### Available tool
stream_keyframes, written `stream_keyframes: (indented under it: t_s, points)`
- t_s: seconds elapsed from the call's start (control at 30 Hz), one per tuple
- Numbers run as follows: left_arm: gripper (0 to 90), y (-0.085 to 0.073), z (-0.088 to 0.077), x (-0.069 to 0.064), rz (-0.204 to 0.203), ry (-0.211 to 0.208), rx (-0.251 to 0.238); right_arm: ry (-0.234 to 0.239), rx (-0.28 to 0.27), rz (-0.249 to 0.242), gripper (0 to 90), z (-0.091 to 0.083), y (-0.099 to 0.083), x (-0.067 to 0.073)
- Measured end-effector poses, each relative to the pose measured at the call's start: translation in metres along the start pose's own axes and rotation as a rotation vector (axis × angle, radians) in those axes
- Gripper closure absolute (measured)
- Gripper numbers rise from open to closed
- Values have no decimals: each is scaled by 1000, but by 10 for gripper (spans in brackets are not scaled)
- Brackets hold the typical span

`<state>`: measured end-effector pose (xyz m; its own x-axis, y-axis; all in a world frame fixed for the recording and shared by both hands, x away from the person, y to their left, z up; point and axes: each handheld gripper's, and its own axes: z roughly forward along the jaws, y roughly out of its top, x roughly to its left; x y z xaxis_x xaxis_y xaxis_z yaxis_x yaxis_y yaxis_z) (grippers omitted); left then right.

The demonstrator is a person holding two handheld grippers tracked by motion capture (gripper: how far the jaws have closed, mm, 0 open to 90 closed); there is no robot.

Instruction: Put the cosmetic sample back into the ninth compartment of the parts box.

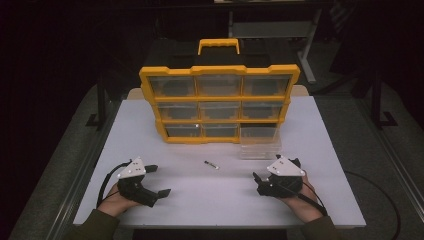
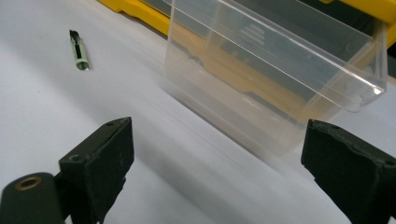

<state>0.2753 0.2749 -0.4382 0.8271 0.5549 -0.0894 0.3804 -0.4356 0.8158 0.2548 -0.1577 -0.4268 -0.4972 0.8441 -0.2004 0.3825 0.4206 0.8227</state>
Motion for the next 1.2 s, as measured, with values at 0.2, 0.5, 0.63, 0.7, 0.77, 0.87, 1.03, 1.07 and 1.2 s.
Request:
stream_keyframes:
  t_s: [0.2,0.5,0.63,0.7,0.77,0.87,1.03,1.07,1.2]
  points:
    - [5,0,0,0,1,0,0,42,-12,61,87,0,-1,-6]
    - [5,0,0,0,0,0,1,95,-23,133,87,0,-3,-14]
    - [5,0,0,0,-1,-1,1,115,-26,163,87,0,-4,-16]
    - [5,0,0,0,0,-1,1,118,-26,157,87,1,-5,-17]
    - [5,0,0,0,0,-2,1,127,-26,158,87,1,-5,-17]
    - [5,0,0,0,0,-2,2,151,-29,150,89,1,-5,-17]
    - [5,0,0,0,1,-5,1,193,-42,138,89,-2,-6,-17]
    - [5,0,0,0,0,-4,2,203,-43,134,89,-2,-6,-17]
    - [5,0,0,0,-3,-4,1,240,-50,122,90,-4,-7,-19]
